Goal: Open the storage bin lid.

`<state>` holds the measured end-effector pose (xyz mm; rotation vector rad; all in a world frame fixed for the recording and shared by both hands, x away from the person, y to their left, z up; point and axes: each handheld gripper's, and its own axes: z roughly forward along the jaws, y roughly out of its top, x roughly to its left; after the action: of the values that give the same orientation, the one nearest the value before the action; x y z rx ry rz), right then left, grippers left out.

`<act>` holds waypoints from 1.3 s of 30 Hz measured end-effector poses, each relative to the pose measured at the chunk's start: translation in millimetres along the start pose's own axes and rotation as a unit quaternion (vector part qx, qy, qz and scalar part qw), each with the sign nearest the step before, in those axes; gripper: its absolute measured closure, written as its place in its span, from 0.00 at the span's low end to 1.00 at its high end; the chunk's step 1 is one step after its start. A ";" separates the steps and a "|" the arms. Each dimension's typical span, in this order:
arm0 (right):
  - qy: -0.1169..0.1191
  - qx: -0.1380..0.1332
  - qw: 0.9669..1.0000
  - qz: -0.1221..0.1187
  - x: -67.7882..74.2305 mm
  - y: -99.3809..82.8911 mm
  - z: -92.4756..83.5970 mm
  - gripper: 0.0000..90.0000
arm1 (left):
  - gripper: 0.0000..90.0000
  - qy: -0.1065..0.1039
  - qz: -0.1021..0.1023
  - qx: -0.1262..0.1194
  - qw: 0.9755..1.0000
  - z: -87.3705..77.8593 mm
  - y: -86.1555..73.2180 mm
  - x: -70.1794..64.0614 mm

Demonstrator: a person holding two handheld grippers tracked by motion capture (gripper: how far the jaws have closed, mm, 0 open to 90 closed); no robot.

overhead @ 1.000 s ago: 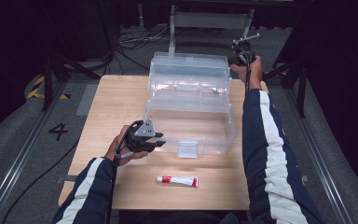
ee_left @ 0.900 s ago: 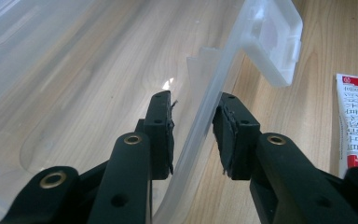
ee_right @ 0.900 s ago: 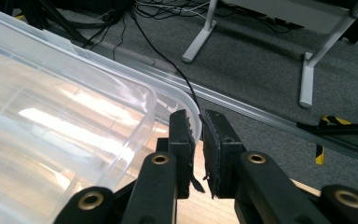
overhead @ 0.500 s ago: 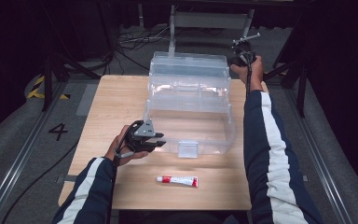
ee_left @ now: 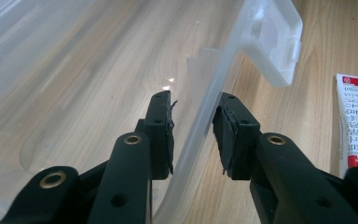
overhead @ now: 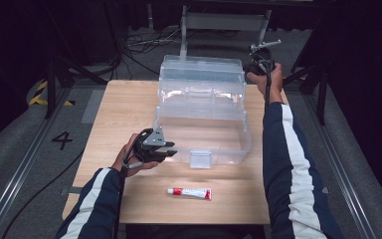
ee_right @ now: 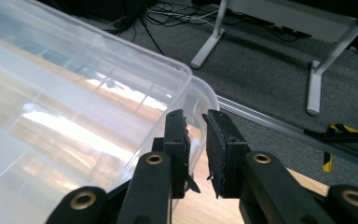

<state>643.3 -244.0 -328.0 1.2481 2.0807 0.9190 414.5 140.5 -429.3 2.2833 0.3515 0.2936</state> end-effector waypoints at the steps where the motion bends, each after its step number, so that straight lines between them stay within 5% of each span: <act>1: 0.000 -0.002 1.000 -0.004 1.3 -1.1 -2.4 0.87 | 0.76 0.000 0.001 0.000 1.000 0.0 0.0 0.1; 25: 0.011 -0.051 0.998 -0.023 9.9 -30.5 -76.2 0.86 | 0.76 0.000 -0.002 0.000 1.000 0.3 0.1 0.0; 39: 0.032 -0.065 0.995 -0.062 21.6 -54.7 -110.0 0.85 | 0.75 0.003 -0.005 0.001 1.000 0.4 0.4 -0.8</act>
<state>524.5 -273.5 -304.4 1.0238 2.0855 1.0323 414.0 139.7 -429.4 2.2818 0.3659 0.2959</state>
